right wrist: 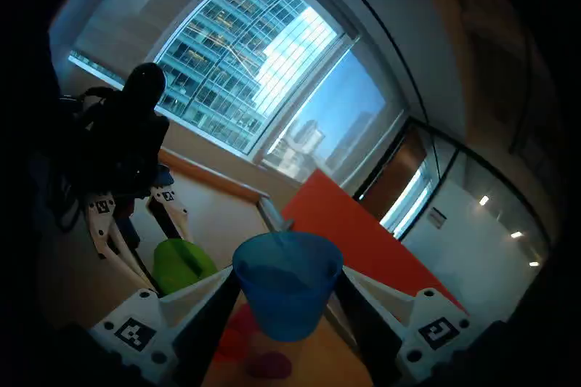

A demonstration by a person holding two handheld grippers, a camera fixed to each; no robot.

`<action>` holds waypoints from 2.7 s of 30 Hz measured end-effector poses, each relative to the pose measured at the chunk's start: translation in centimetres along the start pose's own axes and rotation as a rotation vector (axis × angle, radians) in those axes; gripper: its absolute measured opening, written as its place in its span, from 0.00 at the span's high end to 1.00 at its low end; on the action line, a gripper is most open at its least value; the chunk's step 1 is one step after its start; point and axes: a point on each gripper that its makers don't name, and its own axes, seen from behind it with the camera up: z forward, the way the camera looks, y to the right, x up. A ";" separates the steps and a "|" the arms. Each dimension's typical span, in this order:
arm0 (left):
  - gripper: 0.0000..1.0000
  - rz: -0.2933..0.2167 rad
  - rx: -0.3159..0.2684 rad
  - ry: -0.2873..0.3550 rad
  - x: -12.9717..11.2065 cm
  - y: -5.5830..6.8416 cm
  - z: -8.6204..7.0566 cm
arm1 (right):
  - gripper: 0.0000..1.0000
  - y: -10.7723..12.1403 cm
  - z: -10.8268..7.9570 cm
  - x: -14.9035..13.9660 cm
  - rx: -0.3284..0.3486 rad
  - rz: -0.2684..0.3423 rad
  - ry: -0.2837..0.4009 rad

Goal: Pour water

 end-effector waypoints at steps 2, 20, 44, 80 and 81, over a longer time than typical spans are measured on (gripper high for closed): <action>0.18 0.002 -0.004 0.000 0.1 0.2 0.1 | 0.11 0.2 0.3 -0.1 0.000 -0.021 -0.005; 0.18 0.011 -0.022 -0.006 0.3 0.8 0.6 | 0.11 1.7 1.3 0.7 -0.036 -0.212 -0.018; 0.18 0.016 -0.028 -0.001 0.5 1.2 0.9 | 0.11 2.6 1.9 0.7 -0.063 -0.404 -0.040; 0.18 0.031 -0.031 0.000 0.7 1.8 0.7 | 0.11 3.7 1.6 2.2 -0.116 -0.565 -0.036; 0.18 0.032 -0.031 0.000 0.7 1.8 0.7 | 0.11 3.8 1.6 2.2 -0.118 -0.569 -0.036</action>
